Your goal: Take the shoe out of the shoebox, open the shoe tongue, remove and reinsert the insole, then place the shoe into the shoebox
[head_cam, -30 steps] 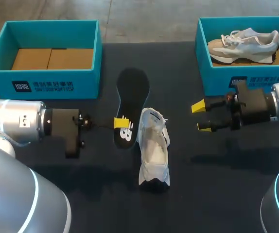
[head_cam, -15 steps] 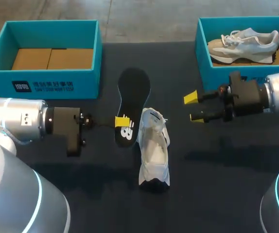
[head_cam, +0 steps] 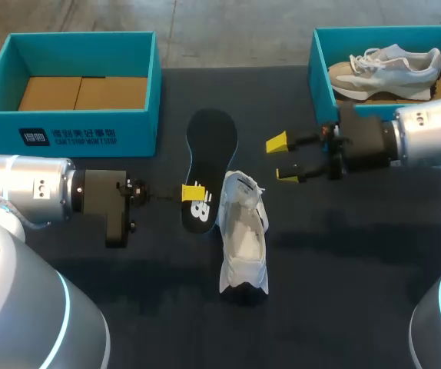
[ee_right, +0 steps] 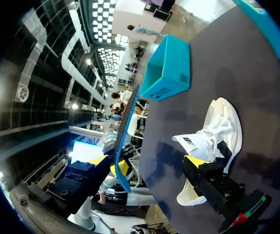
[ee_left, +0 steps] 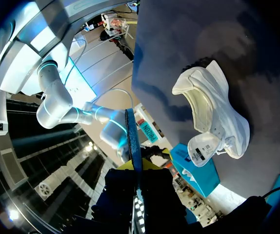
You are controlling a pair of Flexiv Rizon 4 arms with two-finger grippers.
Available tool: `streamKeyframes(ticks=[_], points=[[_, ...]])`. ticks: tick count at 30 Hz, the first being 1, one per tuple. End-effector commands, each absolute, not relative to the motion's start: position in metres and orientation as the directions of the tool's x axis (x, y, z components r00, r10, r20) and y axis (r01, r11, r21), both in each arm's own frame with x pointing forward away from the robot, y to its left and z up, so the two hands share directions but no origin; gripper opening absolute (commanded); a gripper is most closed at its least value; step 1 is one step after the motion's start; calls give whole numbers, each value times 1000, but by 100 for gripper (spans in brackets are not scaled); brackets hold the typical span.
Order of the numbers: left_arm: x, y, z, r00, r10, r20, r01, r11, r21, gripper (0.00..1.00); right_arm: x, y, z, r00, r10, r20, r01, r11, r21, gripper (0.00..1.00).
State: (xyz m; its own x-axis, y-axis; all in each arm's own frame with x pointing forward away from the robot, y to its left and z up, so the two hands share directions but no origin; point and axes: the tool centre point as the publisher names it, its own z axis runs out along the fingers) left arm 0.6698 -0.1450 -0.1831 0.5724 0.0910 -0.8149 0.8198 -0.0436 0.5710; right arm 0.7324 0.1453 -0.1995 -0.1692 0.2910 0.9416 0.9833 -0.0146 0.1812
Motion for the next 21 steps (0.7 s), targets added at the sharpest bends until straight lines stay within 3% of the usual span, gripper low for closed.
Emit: streamKeyframes(ticks=[1,21], points=[[669,-146,-183,574,92,-814,819,-42,573,0,742,161,-198,-152,296,943,986,-17,164,100],[669,-146,-183,574,92,-814,819,-42,573,0,746,180,-197,-141,297,945,988,-16,153,100]])
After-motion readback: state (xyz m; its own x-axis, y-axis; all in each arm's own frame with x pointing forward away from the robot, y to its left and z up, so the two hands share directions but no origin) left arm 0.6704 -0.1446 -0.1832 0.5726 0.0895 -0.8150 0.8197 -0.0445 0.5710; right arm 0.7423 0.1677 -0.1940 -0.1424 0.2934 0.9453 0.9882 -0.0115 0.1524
